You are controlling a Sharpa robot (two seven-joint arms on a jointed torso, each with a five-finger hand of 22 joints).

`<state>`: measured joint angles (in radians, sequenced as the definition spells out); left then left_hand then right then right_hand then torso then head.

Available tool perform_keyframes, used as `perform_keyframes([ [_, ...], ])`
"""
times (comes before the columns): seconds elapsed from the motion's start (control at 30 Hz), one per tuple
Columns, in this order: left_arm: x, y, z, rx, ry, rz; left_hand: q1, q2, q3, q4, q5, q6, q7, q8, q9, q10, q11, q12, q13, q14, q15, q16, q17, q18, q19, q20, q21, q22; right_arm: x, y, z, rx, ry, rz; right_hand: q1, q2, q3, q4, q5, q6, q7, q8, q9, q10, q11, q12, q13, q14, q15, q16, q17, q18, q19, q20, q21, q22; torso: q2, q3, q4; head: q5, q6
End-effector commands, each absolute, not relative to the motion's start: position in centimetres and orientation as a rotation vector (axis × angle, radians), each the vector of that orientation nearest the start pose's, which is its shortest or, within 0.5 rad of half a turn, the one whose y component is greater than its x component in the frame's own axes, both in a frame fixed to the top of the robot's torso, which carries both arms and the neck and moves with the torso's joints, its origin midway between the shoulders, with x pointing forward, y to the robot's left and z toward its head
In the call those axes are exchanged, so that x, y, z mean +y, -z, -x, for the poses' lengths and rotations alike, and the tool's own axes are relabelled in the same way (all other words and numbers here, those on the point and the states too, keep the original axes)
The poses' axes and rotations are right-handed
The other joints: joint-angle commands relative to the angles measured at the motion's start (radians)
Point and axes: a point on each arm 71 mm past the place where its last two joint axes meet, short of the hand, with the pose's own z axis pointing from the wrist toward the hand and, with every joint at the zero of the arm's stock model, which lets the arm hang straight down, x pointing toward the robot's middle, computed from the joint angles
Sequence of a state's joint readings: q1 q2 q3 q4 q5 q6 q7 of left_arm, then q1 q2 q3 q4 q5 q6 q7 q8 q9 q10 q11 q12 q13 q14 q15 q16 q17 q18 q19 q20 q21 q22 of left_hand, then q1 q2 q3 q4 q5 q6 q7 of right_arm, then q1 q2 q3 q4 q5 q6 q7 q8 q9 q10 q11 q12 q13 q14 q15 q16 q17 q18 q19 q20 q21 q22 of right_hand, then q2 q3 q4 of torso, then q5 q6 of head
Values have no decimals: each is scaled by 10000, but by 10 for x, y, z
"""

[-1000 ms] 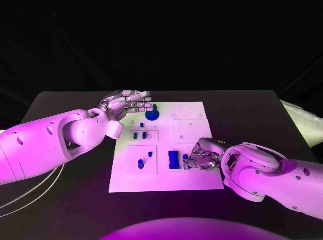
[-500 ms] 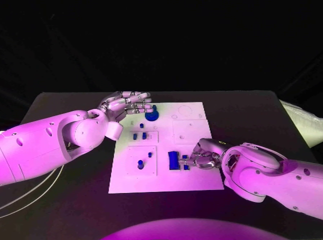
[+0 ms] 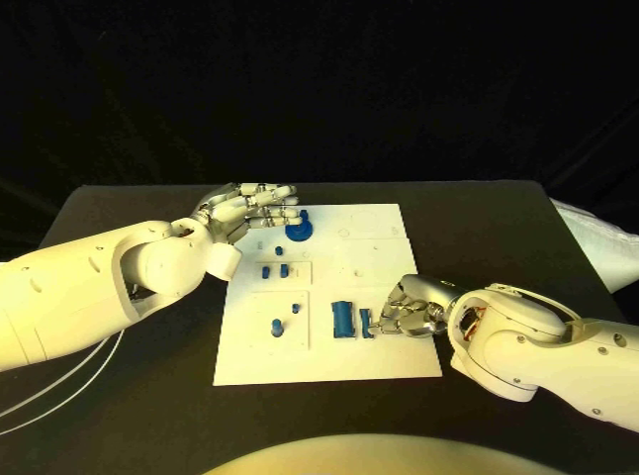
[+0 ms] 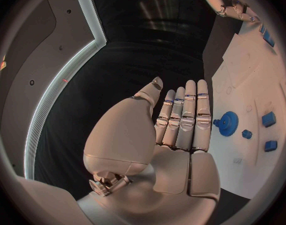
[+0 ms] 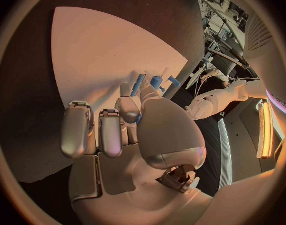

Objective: Assemble the parts on the task board

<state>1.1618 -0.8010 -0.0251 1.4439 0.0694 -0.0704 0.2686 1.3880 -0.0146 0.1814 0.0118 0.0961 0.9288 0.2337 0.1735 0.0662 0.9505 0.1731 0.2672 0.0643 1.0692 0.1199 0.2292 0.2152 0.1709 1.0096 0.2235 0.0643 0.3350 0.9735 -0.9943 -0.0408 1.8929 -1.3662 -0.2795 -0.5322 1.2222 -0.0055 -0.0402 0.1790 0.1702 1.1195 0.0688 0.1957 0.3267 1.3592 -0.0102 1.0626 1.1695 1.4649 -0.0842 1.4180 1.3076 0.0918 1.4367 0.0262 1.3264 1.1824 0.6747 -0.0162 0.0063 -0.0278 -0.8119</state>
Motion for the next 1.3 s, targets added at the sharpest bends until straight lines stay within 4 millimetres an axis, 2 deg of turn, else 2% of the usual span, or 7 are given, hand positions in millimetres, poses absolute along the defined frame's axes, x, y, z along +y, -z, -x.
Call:
perform_keyframes([
  [0.03,197,203,-492,16146,17142,12220,65,3,5,-52,30,-58,-16,10,-13,-40,2,40,-9,26,-8,-66,-13,109,76,6,45,-9,-193,254,-369,20300,-6769,-2804,295,7,-64,-125,644,-365,127,-225,-97,-351,101,-657,-478,518,120,-283,-226,-22,-207,65,-285,-392,-36,-5,-5,35,46],
  [0.33,204,202,-494,15695,16851,12369,69,9,13,-57,32,-59,-18,11,-12,-42,2,40,-8,26,-8,-69,-13,109,76,7,45,-19,-228,239,-399,20071,-9181,-7058,693,168,-260,-273,838,-1010,406,-640,-268,-1331,347,-2483,-1871,245,327,-1167,-1345,229,-747,254,-1231,-1648,-244,-47,-45,5,237],
  [0.5,209,206,-499,15144,16554,12643,96,50,72,-85,35,-73,-69,14,-12,4,-35,67,-2,98,-39,-52,-1,122,123,-12,72,-58,-244,229,-432,18751,-11577,-9398,1221,628,-201,-459,144,-1492,715,-962,-427,-2841,671,-5475,-4273,-1566,594,-6139,-6659,919,-2771,486,-5041,-5956,-523,-90,-116,94,396],
  [1.17,222,226,-518,13403,15278,13832,-246,-91,557,-85,23,-273,-207,-549,-17,-125,73,-1043,-22,-487,278,-1334,-639,28,-891,246,-10,-860,-262,228,-526,14895,-14090,-10513,1686,1113,662,-2434,-489,-2018,1261,-1327,-2047,-3227,1670,-9823,-10666,-3705,2044,-13298,-11669,935,-3975,1931,-11431,-10447,-986,-32,-259,-4,1364],
  [1.23,224,227,-520,13341,15173,13858,-248,-75,550,-91,25,-231,-193,-569,-12,-103,75,-1076,-20,-527,299,-1395,-690,44,-977,285,-5,-914,-259,229,-528,14840,-14188,-10464,1487,1181,813,-2695,-452,-1940,1268,-1319,-2195,-3115,1643,-9854,-10952,-3310,1983,-13371,-11925,928,-3628,1851,-11534,-10588,-988,-21,-267,5,1385],
  [1.27,222,228,-518,13845,15241,13755,-4277,146,-121,-118,-961,-2963,-851,-887,-662,-2915,-481,-1517,-643,-3535,-161,-2292,-1113,-513,-3660,-467,-643,-1629,-261,232,-527,15472,-13360,-10488,-2545,859,402,-1790,-835,-4772,668,-1957,-2482,-6303,1196,-10626,-11695,-6803,1652,-14180,-12208,325,-6934,1231,-12023,-10925,-964,-50,-235,-5,1310],
  [1.3,222,228,-518,13840,15229,13751,-4417,146,-141,-118,-961,-3035,-863,-906,-662,-3003,-490,-1545,-643,-3652,-168,-2292,-1138,-514,-3781,-485,-643,-1661,-261,232,-527,15458,-13360,-10494,-2723,868,402,-1790,-835,-4819,659,-1957,-2521,-6351,1162,-10626,-11695,-6809,1622,-14180,-12269,324,-6940,1207,-12064,-10963,-968,-47,-233,-2,1320],
])
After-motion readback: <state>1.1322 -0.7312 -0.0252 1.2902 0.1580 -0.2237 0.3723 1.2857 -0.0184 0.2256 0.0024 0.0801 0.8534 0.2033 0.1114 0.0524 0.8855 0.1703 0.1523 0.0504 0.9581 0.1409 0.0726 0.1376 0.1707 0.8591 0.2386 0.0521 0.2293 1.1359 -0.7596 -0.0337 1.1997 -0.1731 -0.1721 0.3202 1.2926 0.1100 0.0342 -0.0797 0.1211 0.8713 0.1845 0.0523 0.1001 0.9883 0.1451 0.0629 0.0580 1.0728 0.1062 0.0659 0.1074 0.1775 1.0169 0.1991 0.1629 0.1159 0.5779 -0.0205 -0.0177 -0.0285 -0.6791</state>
